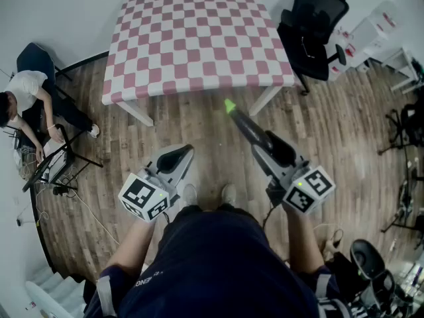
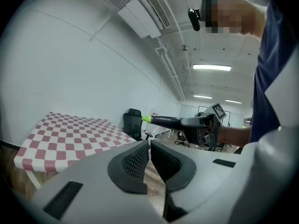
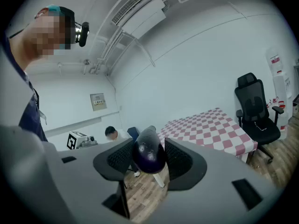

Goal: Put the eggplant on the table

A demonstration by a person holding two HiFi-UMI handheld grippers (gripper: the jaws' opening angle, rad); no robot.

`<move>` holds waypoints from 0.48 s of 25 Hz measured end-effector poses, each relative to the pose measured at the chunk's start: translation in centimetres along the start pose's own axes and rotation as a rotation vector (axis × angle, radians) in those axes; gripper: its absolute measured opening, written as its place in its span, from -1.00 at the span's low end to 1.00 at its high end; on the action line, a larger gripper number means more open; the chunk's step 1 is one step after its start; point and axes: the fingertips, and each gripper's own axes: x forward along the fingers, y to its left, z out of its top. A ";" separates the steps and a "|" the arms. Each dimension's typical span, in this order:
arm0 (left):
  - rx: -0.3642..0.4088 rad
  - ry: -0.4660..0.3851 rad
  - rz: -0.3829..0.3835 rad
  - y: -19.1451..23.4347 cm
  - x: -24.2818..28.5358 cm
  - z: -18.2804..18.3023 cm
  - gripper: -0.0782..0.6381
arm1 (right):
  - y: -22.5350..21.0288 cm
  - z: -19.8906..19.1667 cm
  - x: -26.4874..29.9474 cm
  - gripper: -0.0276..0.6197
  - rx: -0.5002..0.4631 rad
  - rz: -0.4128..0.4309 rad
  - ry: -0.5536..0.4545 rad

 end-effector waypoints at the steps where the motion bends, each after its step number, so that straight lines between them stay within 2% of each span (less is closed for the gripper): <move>1: 0.003 -0.001 -0.001 0.2 0.2 0.1 -0.68 | -0.1 0.0 0.1 -0.24 0.001 0.000 0.000; 12: 0.014 0.008 0.011 0.7 2.6 1.1 -0.68 | -2.4 1.1 0.4 -0.24 0.038 0.028 -0.015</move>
